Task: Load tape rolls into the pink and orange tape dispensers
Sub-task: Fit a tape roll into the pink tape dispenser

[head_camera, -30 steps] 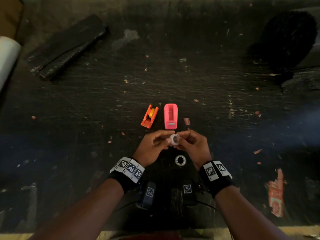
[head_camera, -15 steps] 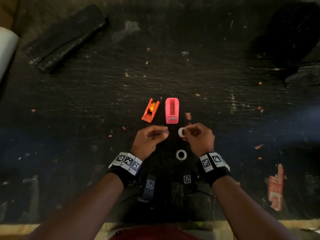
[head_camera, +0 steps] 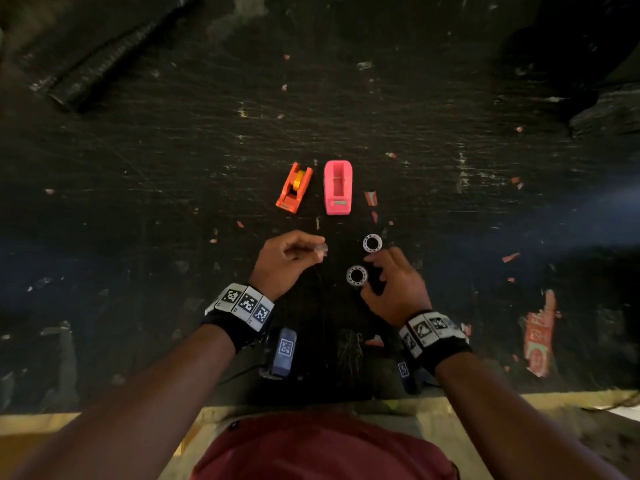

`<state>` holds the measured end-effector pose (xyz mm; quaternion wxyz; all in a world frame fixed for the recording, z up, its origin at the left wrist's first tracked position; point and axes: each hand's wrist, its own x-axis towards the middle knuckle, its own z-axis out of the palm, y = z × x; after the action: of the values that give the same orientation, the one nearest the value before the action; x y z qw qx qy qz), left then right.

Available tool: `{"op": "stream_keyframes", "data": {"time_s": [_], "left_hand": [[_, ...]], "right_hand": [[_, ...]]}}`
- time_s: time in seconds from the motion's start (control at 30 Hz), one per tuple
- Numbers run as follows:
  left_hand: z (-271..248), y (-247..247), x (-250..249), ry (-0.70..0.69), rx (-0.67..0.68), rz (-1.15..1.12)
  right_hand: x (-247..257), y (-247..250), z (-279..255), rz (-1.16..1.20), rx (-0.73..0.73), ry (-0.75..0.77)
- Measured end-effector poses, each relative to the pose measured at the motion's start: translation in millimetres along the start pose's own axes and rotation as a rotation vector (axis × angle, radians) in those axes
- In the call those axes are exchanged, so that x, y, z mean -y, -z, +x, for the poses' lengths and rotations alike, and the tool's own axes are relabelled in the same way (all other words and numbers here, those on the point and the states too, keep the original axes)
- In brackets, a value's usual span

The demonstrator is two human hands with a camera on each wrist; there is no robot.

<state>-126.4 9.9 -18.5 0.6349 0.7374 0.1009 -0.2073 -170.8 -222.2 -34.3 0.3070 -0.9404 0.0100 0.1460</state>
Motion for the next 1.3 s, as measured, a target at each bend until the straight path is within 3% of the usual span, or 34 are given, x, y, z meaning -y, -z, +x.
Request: {"op": "stream_keyframes", "data": {"time_s": [0.2,0.47,0.8,1.3], "left_hand": [[-7,-1,3,0.016,0.026,0.055],[-11,2,-2,0.003,-0.002,0.028],[-18,4,-8,-0.032,-0.005,0.013],[-27,-1,-13,-0.019,0.004,0.037]], "right_hand": [[15,-20,-2,-0.025,0.027,-0.008],[29,0,5,0.46,-0.081,-0.033],[43,26,-4,0.927,0.046,-0.041],[49,35,-3,0.852,0.077,0.027]]}}
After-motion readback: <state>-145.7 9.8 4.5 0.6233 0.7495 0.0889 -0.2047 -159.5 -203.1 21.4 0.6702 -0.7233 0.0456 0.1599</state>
